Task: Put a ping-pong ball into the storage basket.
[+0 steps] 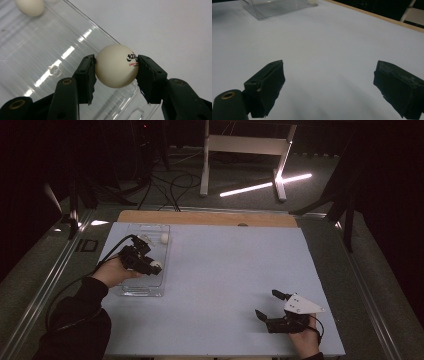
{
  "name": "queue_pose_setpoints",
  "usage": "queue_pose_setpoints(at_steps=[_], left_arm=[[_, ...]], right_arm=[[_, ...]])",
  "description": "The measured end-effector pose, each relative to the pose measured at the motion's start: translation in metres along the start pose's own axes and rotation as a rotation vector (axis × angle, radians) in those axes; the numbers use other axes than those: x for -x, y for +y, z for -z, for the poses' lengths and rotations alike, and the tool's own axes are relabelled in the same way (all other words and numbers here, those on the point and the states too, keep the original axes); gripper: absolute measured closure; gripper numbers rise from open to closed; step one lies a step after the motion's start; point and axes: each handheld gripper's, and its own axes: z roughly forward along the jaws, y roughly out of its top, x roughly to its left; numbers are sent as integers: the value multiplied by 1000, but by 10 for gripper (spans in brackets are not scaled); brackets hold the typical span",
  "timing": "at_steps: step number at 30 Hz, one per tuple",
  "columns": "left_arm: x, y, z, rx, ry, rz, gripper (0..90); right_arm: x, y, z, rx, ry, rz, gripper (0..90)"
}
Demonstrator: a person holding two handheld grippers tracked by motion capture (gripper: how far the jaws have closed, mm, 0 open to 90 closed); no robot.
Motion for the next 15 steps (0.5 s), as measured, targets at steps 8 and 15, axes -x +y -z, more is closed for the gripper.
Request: queue_pose_setpoints(at_steps=[8, 15], left_arm=[[0, -2, -8, -50, 1, 1, 519], [0, -1, -16, -99, -3, -4, 519]], right_arm=[[0, 0, -1, -4, -4, 0, 97], [0, 0, -1, -8, -4, 0, 97]])
